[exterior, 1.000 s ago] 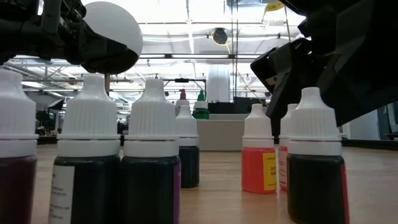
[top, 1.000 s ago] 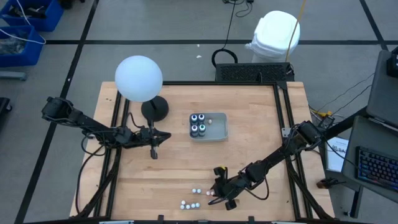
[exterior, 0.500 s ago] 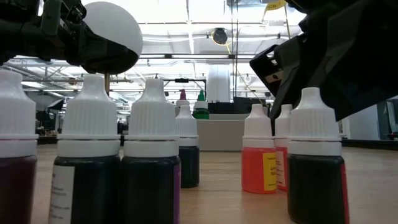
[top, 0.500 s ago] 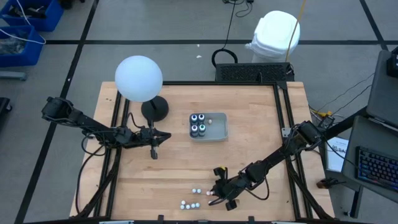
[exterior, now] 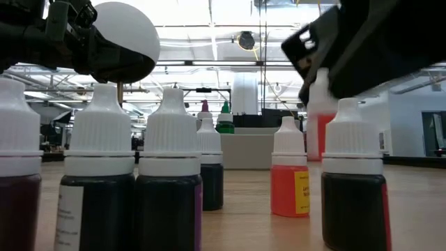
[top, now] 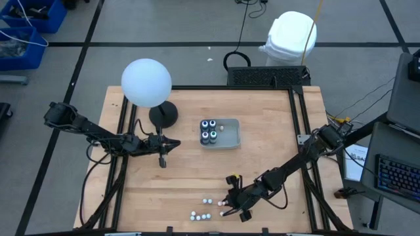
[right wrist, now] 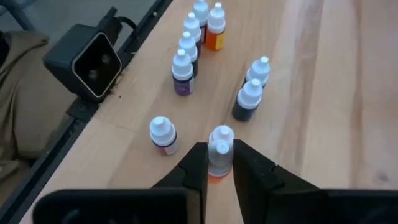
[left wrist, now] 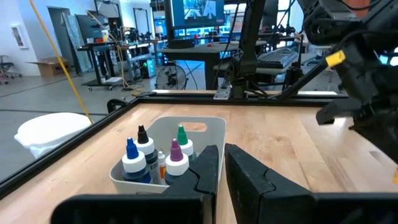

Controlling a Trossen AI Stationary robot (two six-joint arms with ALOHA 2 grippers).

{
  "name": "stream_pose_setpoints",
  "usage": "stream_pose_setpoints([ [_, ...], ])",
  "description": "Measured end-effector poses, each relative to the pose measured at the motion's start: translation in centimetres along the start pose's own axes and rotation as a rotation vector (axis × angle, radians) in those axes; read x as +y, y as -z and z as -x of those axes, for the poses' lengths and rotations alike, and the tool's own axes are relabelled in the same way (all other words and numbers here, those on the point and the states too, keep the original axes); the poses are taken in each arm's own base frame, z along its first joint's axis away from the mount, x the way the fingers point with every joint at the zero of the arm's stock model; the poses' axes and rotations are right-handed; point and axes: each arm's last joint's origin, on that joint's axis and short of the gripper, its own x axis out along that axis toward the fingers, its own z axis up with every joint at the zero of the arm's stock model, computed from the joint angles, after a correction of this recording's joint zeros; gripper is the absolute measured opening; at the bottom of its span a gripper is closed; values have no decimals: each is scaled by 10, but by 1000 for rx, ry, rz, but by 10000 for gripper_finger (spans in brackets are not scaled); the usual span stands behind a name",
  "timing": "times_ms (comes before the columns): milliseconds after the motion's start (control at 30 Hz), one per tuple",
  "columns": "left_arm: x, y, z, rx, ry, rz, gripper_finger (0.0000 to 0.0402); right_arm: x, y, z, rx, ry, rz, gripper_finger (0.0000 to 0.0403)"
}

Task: Pick & Place food coloring
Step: Put the top right small yellow food coloring bottle into the gray bin

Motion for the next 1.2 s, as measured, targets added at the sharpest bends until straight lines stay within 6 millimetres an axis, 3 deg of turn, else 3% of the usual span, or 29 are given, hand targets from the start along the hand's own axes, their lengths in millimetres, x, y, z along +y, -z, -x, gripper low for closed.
stream_pose_setpoints([
  [500,0,1,0,5,-1,-3,37,3,-11,40,-17,91,78,45],
  [733,0,1,0,6,-2,-3,37,1,20,68,-131,72,86,45],
  [1200,2,1,0,6,-48,-12,37,-32,102,111,-272,258,-102,45],
])
